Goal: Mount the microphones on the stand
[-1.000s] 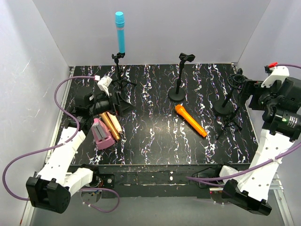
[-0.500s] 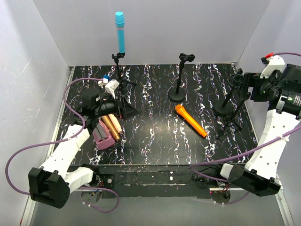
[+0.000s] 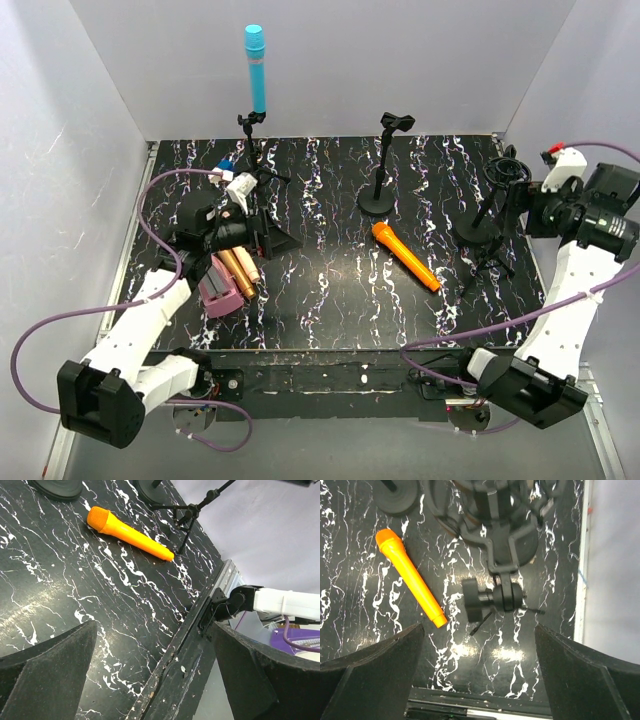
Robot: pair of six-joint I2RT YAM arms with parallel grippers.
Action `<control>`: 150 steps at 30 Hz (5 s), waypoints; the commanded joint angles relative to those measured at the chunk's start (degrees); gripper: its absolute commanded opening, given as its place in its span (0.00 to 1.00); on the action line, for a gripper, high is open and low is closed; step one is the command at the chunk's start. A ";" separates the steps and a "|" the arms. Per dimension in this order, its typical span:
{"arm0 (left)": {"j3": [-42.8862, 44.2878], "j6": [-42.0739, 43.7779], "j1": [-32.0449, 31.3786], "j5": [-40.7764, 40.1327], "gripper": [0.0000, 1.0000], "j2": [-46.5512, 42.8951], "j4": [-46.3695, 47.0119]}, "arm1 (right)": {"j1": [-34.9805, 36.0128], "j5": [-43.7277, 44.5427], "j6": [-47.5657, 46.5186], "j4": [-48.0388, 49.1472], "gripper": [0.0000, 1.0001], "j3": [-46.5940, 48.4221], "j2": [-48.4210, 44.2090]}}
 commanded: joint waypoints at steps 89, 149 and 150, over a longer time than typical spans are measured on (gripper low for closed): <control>6.53 -5.96 -0.13 -17.50 0.98 -15.99 -17.97 | 48.82 -21.44 4.79 58.06 0.01 -28.19 -2.44; 4.68 -6.31 -0.13 -21.72 0.98 -23.73 -24.48 | 51.73 -31.18 3.13 74.28 0.87 -39.18 2.50; 5.03 -6.49 -0.21 -22.24 0.98 -23.29 -24.48 | 51.64 -30.92 1.29 70.68 0.87 -39.00 1.18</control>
